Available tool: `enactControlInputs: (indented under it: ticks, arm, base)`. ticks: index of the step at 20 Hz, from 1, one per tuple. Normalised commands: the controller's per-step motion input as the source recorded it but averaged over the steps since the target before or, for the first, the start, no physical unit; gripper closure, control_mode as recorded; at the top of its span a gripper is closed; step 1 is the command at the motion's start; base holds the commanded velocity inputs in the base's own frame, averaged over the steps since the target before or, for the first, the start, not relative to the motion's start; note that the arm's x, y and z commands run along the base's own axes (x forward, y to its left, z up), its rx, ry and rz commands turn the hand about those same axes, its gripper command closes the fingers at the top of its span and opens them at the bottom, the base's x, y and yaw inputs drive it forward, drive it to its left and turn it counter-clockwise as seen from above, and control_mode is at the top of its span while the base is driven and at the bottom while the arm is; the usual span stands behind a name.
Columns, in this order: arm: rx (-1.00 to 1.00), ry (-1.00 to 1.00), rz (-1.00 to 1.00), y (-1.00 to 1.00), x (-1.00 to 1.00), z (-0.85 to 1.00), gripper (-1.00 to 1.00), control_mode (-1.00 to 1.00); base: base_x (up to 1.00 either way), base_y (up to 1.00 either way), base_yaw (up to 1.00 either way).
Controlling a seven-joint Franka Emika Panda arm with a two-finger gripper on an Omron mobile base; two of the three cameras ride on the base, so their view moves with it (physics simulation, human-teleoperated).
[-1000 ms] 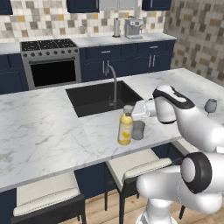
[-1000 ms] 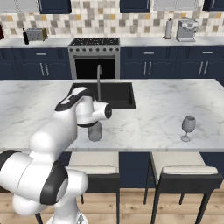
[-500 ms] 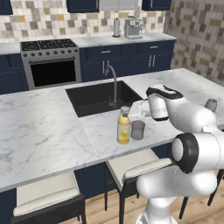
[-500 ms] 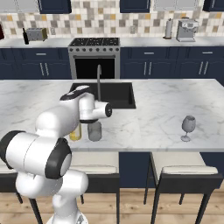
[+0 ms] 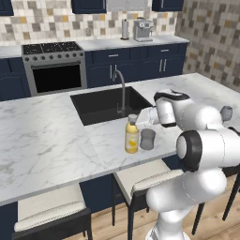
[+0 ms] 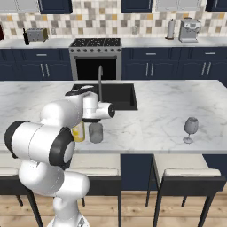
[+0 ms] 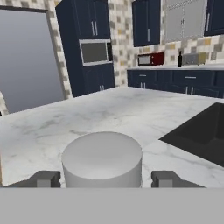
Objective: There is a wine glass and glass cup on the dining counter. Place the wine bottle next to the wine glass and the juice bottle next to the glass cup.
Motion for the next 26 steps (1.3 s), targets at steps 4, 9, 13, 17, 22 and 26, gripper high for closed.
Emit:
enactControlInputs:
  ticks: [4, 9, 13, 17, 22, 26]
  arm:
    - [0.0, -0.03, 0.0, 0.04, 0.09, -0.12, 1.0, -1.0]
    - [0.0, -0.01, 0.0, 0.03, 0.09, -0.16, 1.0, -1.0]
    - [0.0, -0.04, 0.0, 0.07, 0.0, -0.21, 1.0, -1.0]
    - [0.0, 0.0, 0.0, 0.07, -0.08, -0.29, 1.0, -1.0]
    - [0.0, 0.0, 0.0, 0.08, -0.1, -0.3, -1.0, -1.0]
    - [0.0, 0.0, 0.0, 0.02, -0.13, -0.27, -1.0, -1.0]
  base:
    - [0.0, 0.0, 0.0]
    - [0.0, 0.0, 0.0]
    - [0.0, 0.0, 0.0]
    - [0.0, 0.0, 0.0]
    - [0.0, 0.0, 0.0]
    - [0.0, 0.0, 0.0]
